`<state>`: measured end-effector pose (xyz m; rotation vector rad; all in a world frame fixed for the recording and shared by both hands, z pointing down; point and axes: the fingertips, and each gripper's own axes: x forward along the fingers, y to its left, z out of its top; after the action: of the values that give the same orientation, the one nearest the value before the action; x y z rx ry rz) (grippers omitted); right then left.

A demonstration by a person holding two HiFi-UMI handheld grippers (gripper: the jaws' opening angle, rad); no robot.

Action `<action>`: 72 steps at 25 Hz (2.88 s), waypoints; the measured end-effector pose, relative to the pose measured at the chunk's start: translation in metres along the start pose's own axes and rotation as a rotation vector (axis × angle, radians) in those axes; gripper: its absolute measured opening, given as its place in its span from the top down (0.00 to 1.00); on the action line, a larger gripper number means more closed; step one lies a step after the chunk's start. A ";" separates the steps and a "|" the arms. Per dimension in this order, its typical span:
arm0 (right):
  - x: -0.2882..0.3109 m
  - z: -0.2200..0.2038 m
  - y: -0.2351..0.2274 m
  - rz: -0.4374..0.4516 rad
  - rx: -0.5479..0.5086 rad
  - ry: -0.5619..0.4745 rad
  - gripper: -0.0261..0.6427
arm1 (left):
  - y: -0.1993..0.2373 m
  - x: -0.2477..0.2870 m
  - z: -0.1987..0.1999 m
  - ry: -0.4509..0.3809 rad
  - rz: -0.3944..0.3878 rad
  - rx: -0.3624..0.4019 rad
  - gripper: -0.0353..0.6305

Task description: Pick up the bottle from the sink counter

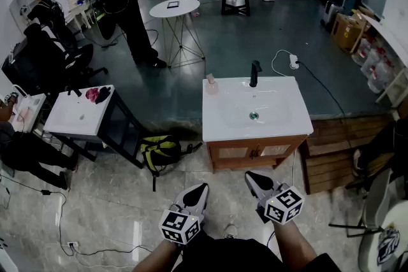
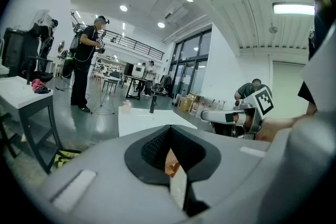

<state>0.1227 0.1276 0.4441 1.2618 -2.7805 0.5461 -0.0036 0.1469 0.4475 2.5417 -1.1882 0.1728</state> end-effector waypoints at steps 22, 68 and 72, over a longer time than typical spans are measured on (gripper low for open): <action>0.014 0.001 0.013 0.046 -0.008 -0.022 0.96 | 0.017 -0.006 -0.005 0.004 0.024 -0.028 0.94; 0.127 0.018 0.019 -0.126 0.056 -0.045 0.96 | 0.145 0.014 0.034 0.035 -0.129 -0.044 0.94; 0.141 0.020 0.020 -0.141 0.056 -0.051 0.96 | 0.159 0.016 0.040 0.032 -0.142 -0.025 0.94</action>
<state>0.0160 0.0309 0.4446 1.4889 -2.7064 0.5942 -0.1161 0.0259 0.4525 2.5796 -0.9882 0.1627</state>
